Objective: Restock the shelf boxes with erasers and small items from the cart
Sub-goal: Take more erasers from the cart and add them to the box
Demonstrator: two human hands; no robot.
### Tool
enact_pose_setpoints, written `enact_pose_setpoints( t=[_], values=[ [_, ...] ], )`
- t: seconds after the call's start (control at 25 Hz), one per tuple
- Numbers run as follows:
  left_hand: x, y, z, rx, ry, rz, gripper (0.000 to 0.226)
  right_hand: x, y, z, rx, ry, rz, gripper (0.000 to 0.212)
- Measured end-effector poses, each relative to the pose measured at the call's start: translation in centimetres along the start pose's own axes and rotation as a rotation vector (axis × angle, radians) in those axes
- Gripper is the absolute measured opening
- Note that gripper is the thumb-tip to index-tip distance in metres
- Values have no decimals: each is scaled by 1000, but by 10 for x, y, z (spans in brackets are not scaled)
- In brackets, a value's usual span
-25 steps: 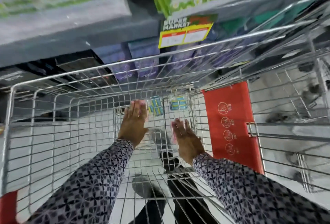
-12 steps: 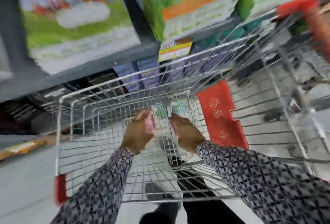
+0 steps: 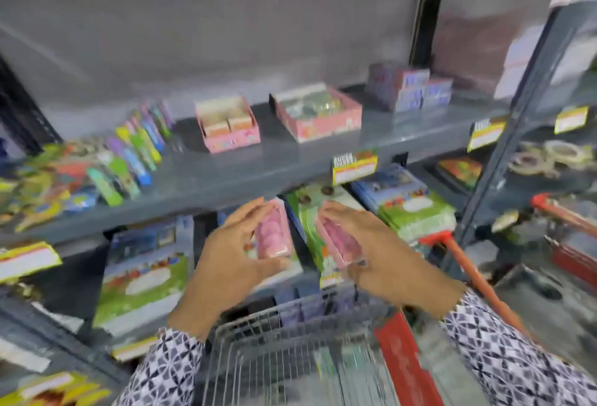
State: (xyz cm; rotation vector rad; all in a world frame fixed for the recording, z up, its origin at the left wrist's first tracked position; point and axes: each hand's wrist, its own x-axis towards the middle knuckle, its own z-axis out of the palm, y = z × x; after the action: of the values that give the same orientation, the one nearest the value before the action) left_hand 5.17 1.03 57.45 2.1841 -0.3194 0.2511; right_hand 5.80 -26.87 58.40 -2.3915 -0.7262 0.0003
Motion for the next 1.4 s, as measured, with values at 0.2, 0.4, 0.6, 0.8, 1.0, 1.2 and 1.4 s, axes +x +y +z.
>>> enact_pose_setpoints(
  t=[0.2,0.4,0.6,0.8,1.0,1.2,1.4],
  values=[
    [103,62,-50,204,59,118,100,93,-28,-94,-100,48,-84,100],
    [212,83,-55,369,-5,143,94,184,5,-160,-173,-15,58,100],
    [245,63,-66,436,-7,31,96,231,33,-174,-120,-128,36,106],
    [235,35,-137,460,-5,-164,85,280,-21,-136,-70,-205,-161,90],
    [251,9,-164,540,-137,-358,79,344,-55,-91,-264,-261,-217,51],
    [229,-5,-149,503,2,-270,77,348,-34,-54,-319,72,-265,33],
    [216,-11,-117,552,252,-95,35,347,-31,-28,-216,274,-190,27]
  ],
)
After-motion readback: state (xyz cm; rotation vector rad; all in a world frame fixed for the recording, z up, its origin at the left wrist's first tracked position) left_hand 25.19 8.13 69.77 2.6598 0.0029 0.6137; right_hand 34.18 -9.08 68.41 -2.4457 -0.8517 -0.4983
